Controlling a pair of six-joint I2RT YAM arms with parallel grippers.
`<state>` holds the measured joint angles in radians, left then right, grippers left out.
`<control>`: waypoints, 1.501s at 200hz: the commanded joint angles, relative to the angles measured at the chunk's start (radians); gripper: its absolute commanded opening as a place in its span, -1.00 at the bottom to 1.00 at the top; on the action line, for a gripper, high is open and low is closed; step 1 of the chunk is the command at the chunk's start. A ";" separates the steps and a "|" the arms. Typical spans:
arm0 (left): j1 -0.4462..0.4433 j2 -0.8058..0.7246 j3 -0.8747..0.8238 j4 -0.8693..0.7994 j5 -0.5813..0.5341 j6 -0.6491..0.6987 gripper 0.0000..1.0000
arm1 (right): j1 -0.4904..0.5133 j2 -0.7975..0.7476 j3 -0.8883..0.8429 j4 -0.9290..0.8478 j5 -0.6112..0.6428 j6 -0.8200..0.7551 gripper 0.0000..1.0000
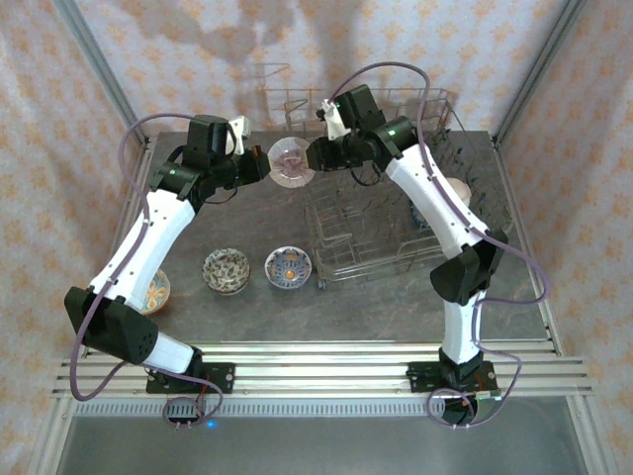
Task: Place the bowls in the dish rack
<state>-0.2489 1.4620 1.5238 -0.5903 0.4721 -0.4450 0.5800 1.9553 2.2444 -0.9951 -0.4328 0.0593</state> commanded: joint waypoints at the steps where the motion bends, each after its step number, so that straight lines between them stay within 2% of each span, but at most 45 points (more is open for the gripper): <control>1: -0.012 0.000 0.052 0.084 0.017 -0.008 -1.00 | 0.006 0.004 0.036 0.000 0.050 0.016 -0.48; 39: -0.030 0.002 0.059 0.091 0.004 -0.006 -1.00 | 0.006 0.016 0.046 -0.004 0.066 0.024 -0.63; 64: -0.048 0.007 0.069 0.093 -0.006 -0.003 -1.00 | 0.006 0.033 0.066 -0.022 0.078 0.026 -0.65; 140: -0.078 0.027 0.101 0.072 -0.021 0.020 -1.00 | 0.006 0.038 0.076 -0.034 0.139 0.032 -0.99; 160: -0.078 0.030 0.102 0.067 -0.021 0.024 -1.00 | 0.006 0.033 0.076 -0.027 0.156 0.037 -1.00; 169: -0.078 0.031 0.101 0.065 -0.024 0.027 -0.88 | 0.006 0.031 0.075 -0.022 0.161 0.039 -1.00; 189: -0.079 0.028 0.105 0.057 -0.031 0.033 -0.76 | 0.006 0.023 0.073 -0.009 0.174 0.048 -1.00; 214: -0.069 0.016 0.108 0.052 -0.045 0.043 -0.26 | 0.003 0.014 0.072 -0.001 0.205 0.052 -1.00; 234: -0.057 0.002 0.101 0.057 -0.049 0.042 -0.01 | -0.010 0.004 0.065 0.002 0.226 0.072 -1.00; 267: -0.033 -0.020 0.079 0.055 -0.056 0.038 0.10 | -0.047 -0.026 0.033 0.006 0.271 0.112 -1.00; 300: -0.011 -0.028 0.031 0.057 -0.050 0.040 0.13 | -0.108 -0.096 -0.045 0.021 0.363 0.159 -1.00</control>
<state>-0.2775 1.4719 1.5909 -0.5552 0.4305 -0.4179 0.5205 1.9610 2.2387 -1.0172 -0.1806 0.1638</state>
